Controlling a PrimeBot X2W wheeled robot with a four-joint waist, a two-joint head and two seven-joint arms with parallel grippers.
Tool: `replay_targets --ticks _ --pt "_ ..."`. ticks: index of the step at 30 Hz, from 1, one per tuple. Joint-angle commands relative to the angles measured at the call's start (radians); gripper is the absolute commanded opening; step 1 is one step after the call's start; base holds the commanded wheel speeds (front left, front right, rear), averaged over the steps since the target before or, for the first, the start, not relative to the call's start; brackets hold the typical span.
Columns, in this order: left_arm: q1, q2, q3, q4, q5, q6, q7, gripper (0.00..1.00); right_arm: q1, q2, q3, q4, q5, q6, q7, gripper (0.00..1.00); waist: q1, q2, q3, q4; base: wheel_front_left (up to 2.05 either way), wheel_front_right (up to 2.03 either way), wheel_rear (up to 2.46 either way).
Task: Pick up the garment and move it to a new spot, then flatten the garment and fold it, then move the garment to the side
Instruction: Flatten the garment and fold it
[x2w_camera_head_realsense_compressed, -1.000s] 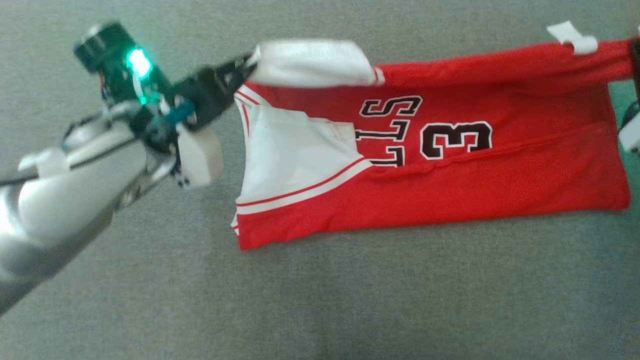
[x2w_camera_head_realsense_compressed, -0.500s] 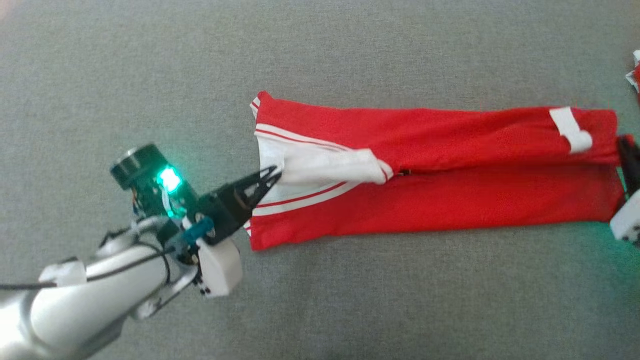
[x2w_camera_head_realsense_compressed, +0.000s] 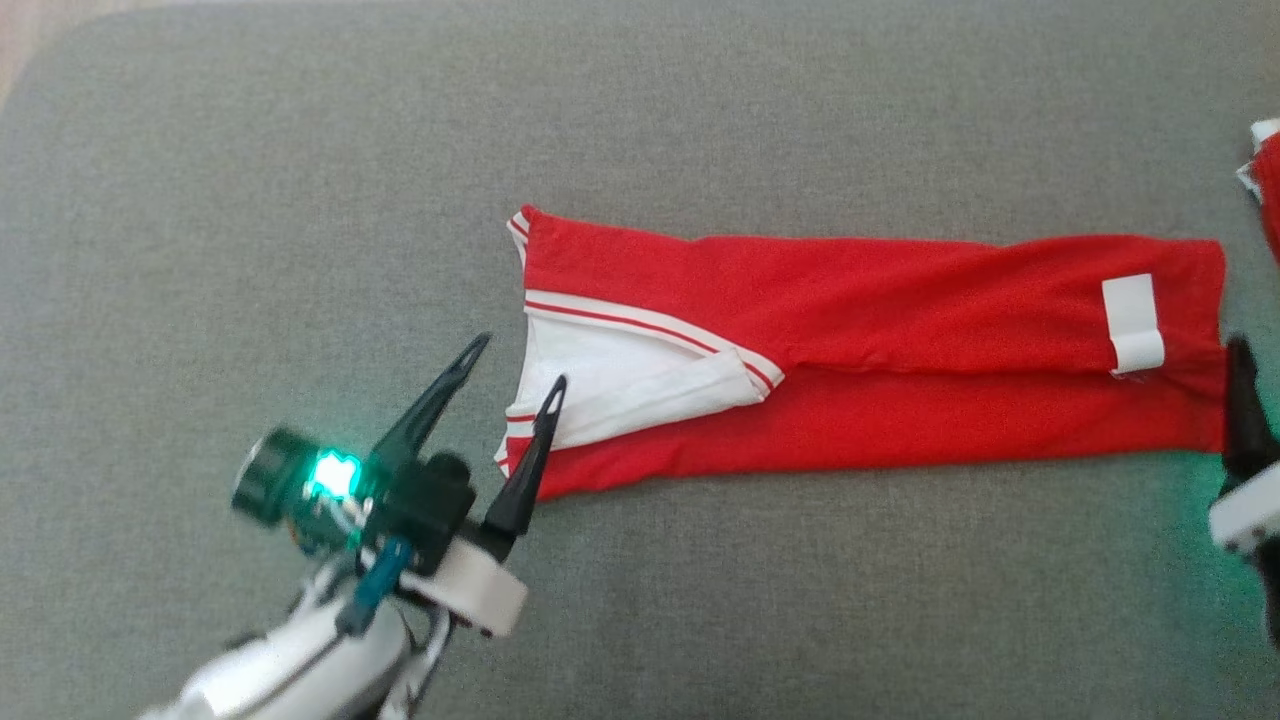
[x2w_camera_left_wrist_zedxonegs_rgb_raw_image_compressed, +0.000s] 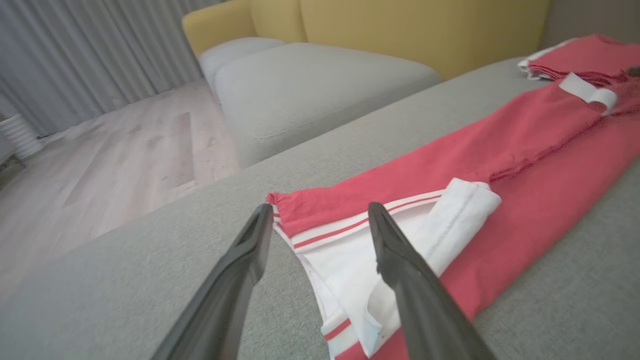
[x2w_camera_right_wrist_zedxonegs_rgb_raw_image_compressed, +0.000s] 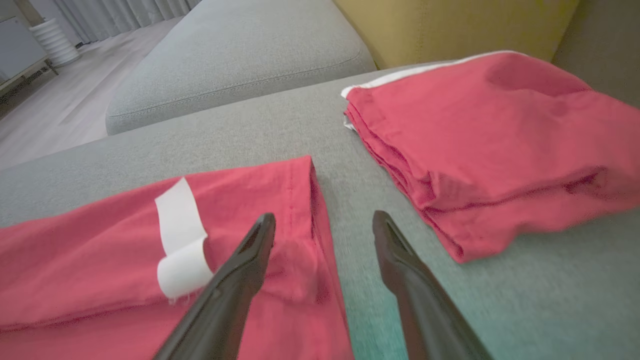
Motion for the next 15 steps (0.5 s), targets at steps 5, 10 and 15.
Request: replay_targets --ticks 5,10,15 --pt "0.141 -0.077 0.137 0.044 -0.04 0.143 -0.146 1.0 0.039 0.025 -0.033 -0.018 -0.008 -0.001 -0.034 1.0 0.0 -0.0001 -0.046 0.03 0.0 0.0 0.0" --pt "0.222 -0.169 0.216 0.043 0.029 0.197 -0.161 1.0 0.0 0.032 -0.099 0.05 -0.041 -0.001 -0.005 1.0 0.0 -0.0001 -0.061 0.074 0.0 0.0 0.0" --pt "0.278 -0.223 0.271 0.03 0.101 0.18 -0.162 1.0 -0.031 0.028 -0.163 0.142 -0.083 -0.001 0.041 1.0 0.0 -0.0001 -0.066 0.114 0.0 0.0 0.0"
